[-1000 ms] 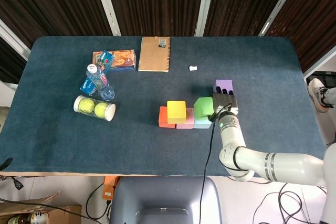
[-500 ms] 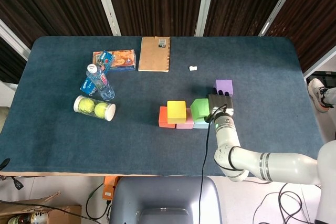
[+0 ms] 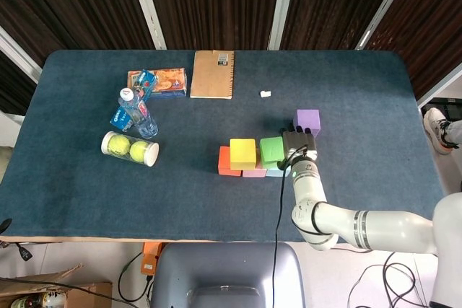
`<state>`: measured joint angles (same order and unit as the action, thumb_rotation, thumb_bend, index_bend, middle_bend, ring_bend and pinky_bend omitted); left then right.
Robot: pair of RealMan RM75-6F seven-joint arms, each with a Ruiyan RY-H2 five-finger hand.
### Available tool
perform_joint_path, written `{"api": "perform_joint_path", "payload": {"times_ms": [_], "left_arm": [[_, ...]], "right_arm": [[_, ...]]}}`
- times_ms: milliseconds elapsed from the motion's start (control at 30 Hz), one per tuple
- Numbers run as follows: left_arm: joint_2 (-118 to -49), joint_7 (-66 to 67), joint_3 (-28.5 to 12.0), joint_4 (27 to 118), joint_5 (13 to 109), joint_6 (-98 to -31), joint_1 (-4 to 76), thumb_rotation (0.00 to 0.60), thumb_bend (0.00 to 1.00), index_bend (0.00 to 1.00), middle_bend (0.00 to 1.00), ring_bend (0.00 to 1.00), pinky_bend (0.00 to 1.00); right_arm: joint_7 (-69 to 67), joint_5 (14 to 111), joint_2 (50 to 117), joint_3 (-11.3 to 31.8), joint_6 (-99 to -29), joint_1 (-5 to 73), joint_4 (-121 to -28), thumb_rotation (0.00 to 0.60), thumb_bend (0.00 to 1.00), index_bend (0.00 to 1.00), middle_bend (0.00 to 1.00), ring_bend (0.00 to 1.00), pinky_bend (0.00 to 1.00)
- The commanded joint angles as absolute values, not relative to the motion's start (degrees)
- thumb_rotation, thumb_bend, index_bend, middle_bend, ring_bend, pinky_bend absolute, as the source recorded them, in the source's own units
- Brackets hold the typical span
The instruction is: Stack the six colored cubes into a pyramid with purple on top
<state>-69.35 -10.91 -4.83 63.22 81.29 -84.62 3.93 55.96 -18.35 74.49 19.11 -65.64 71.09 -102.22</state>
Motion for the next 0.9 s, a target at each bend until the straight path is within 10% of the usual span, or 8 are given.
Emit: {"api": "perform_joint_path", "payload": {"times_ms": [33, 900], "left_arm": [[-69.36, -10.98, -4.87, 63.17, 81.22, -84.58, 3.88, 0.575, 0.16, 0.11, 0.05, 0.00, 0.09], [-69.78, -7.42, -5.07, 65.13, 81.04, -83.98, 4.22, 0.572, 0.16, 0.11, 0.05, 0.00, 0.09]], "right_arm": [[56.07, -18.37, 74.38, 19.41, -65.43, 70.91, -102.33, 0.600, 0.27, 0.10, 0.00, 0.00, 0.00], [38.49, 11.70, 62.18, 14.58, -47.90, 55.35, -106.06, 0.600, 0.16, 0.05, 0.00, 0.00, 0.00]]}}
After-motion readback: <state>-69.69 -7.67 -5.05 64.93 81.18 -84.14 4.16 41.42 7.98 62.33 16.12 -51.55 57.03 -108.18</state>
